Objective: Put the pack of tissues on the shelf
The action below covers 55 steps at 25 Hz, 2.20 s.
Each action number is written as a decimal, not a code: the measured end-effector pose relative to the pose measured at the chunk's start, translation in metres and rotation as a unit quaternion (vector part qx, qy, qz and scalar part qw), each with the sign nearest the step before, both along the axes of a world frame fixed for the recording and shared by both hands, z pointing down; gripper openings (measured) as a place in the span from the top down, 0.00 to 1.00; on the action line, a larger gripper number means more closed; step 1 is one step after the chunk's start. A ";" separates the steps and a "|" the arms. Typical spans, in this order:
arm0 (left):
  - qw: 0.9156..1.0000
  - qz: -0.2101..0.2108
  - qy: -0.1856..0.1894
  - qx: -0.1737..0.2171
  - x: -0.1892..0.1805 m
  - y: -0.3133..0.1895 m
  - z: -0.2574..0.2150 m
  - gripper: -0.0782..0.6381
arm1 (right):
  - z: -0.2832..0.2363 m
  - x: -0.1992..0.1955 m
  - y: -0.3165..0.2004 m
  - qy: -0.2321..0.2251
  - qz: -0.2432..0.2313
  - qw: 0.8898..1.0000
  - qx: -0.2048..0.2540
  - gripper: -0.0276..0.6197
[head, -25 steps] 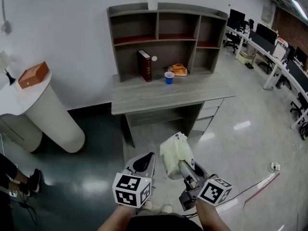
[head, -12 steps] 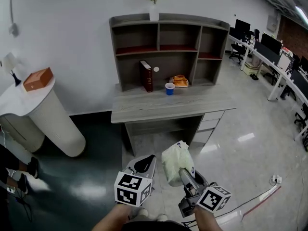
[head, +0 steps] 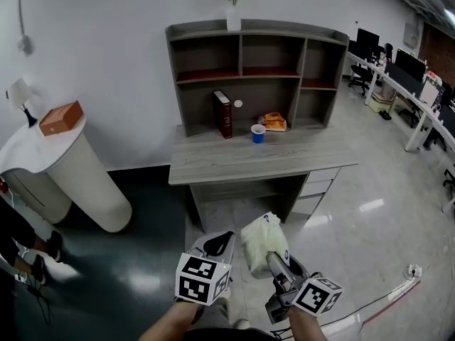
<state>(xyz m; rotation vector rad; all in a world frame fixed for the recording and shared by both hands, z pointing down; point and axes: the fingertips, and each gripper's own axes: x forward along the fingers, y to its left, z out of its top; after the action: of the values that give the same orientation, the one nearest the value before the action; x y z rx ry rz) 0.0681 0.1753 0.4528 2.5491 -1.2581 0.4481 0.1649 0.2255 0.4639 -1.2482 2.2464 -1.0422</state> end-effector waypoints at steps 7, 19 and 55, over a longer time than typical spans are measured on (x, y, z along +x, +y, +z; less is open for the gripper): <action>1.000 -0.004 0.013 -0.004 -0.004 -0.044 0.003 0.90 | 0.000 0.006 -0.041 0.014 0.023 1.000 -0.008 0.73; 1.000 0.011 0.025 -0.010 -0.024 -0.145 -0.002 0.90 | -0.013 -0.012 -0.141 0.030 0.045 0.998 -0.011 0.73; 0.999 -0.041 0.012 -0.017 -0.020 -0.338 -0.007 0.90 | -0.041 -0.008 -0.363 -0.001 -0.028 0.999 0.015 0.73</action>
<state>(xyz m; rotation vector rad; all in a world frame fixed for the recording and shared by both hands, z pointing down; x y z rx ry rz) 0.0479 -0.1630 0.4461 2.4568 -1.3288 0.4169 0.1568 -0.1373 0.4230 -1.1784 2.2999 -1.0245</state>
